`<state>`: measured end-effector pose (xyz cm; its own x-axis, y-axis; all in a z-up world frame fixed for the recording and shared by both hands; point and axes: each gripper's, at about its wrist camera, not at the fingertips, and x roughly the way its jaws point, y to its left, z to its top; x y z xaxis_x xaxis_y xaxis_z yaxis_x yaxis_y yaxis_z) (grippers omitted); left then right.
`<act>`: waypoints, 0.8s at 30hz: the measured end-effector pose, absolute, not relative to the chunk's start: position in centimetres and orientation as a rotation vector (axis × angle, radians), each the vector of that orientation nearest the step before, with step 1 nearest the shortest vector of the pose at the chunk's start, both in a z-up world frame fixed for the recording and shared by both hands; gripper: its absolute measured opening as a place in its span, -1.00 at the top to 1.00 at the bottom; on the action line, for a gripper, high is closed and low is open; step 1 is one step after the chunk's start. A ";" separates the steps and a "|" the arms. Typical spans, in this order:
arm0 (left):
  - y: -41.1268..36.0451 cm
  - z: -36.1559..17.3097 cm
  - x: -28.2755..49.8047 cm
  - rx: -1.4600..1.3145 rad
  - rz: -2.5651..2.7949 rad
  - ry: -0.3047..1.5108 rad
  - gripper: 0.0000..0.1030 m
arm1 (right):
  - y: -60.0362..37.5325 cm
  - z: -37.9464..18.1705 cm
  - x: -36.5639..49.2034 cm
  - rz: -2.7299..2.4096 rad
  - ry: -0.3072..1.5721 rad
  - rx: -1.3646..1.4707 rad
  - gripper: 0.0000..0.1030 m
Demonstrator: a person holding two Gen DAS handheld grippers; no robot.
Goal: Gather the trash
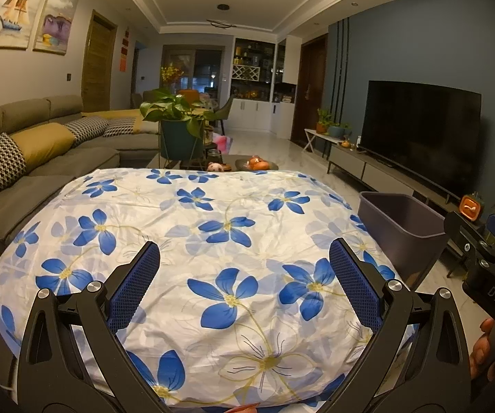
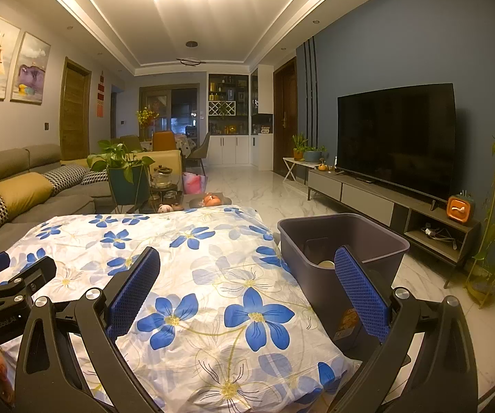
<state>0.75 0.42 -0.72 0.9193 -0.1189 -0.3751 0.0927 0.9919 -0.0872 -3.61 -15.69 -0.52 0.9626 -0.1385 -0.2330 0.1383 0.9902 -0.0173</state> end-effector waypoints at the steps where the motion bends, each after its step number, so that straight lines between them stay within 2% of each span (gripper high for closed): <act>1: 0.5 -0.7 0.8 -0.067 -0.108 0.389 -0.88 | -15.7 -0.5 -3.6 -0.139 0.236 0.000 -0.90; 15: 0.6 -0.8 1.0 -0.082 -0.115 0.394 -0.88 | -15.8 -0.4 -3.6 -0.141 0.237 0.002 -0.90; 21: 0.8 -1.1 1.1 -0.071 -0.151 0.393 -0.55 | -15.6 -0.6 -4.0 -0.145 0.242 0.005 -0.90; 24: 0.7 -1.1 1.0 -0.068 -0.152 0.395 -0.55 | -15.6 -0.6 -4.0 -0.148 0.242 0.003 -0.90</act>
